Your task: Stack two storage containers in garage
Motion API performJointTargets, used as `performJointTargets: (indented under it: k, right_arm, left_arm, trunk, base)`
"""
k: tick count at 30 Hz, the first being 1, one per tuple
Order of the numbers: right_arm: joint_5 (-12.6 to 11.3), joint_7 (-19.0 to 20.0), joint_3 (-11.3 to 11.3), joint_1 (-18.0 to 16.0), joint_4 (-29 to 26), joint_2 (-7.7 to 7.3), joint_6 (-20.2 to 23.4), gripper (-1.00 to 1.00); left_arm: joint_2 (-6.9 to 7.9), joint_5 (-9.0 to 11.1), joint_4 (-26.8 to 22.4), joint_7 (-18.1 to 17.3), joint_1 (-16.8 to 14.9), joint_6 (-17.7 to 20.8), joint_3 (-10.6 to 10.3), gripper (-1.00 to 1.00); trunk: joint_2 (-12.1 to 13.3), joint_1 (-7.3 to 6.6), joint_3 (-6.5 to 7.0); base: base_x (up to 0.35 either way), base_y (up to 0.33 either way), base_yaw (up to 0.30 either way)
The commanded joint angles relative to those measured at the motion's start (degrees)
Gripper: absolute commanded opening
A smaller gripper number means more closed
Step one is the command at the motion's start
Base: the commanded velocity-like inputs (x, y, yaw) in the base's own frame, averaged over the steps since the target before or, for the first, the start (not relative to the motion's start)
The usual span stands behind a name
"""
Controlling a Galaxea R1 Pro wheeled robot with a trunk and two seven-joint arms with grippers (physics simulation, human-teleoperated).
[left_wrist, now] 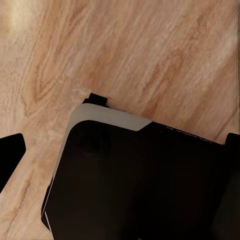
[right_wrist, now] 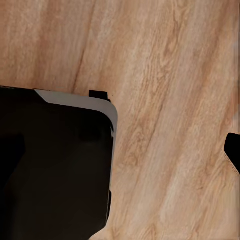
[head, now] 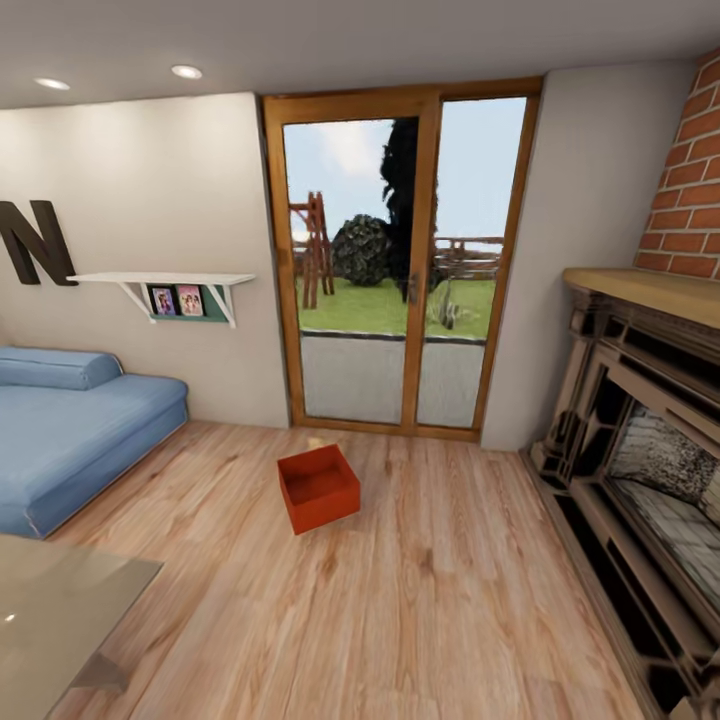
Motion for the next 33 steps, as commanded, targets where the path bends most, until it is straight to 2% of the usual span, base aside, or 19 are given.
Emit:
performJointTargets:
  k: [1, 33]
  right_arm:
    - [-0.61, -0.07, 0.46, -0.08, 0.17, 0.04, -0.33, 1.00]
    - [-0.83, -0.59, 0.13, -0.08, 0.17, 0.49, -0.26, 1.00]
  left_arm:
    - [-0.01, 0.46, -0.02, 0.22, -0.04, 0.02, -0.49, 1.00]
    - [-0.01, 0.46, -0.02, 0.22, -0.04, 0.02, -0.49, 1.00]
  trunk:
    - [-0.10, 0.05, -0.11]
    - [-0.10, 0.05, -0.11]
  base:
    - [0.304, -0.130, 0.000]
    - [0.304, -0.131, 0.000]
